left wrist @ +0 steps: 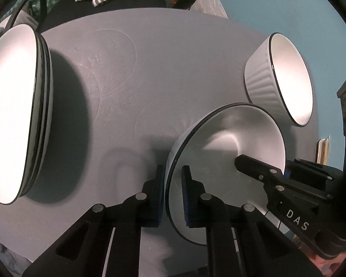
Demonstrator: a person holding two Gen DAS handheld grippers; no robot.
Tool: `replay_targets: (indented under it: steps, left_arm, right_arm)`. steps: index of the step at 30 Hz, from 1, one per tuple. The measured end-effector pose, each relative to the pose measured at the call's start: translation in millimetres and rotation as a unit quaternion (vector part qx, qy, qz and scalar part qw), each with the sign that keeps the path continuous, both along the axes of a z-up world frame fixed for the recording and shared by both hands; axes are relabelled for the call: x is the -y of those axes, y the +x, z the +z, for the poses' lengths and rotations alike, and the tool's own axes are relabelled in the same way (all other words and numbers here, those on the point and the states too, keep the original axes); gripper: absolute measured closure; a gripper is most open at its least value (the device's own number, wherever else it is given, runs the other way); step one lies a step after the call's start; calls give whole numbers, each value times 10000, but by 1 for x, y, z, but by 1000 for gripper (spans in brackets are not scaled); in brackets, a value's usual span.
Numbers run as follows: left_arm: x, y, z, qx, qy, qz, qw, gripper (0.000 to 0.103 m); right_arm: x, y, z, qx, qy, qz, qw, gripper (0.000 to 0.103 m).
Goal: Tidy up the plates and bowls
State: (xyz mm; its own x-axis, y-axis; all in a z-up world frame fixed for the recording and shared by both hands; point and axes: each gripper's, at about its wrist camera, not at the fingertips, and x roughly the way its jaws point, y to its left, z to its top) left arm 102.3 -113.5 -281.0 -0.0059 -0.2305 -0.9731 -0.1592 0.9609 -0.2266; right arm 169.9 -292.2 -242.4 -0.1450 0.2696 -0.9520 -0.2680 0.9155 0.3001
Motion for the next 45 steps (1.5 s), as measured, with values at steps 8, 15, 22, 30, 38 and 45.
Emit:
replay_targets:
  steps: [8, 15, 22, 30, 38, 45]
  left_arm:
    - [3, 13, -1, 31, -25, 5, 10000, 91]
    - [-5, 31, 16, 81, -70, -15, 9999, 91]
    - [-12, 45, 32, 228, -97, -164, 9996, 91]
    - [7, 66, 43, 521, -119, -362, 9979, 91]
    - [25, 101, 50, 638, -25, -541, 9965, 91]
    - [35, 119, 52, 633, 6, -624, 9960, 91]
  right_arm:
    - [-4, -4, 7, -27, -33, 108, 9999, 92]
    - [-7, -2, 22, -28, -88, 97, 9999, 92]
    - [-12, 6, 42, 34, -95, 57, 9999, 92]
    - [-1, 17, 66, 229, -58, -6, 9997, 92]
    - [9, 41, 70, 239, -86, -163, 9995, 92]
    - [22, 54, 71, 192, -146, -323, 9992, 92]
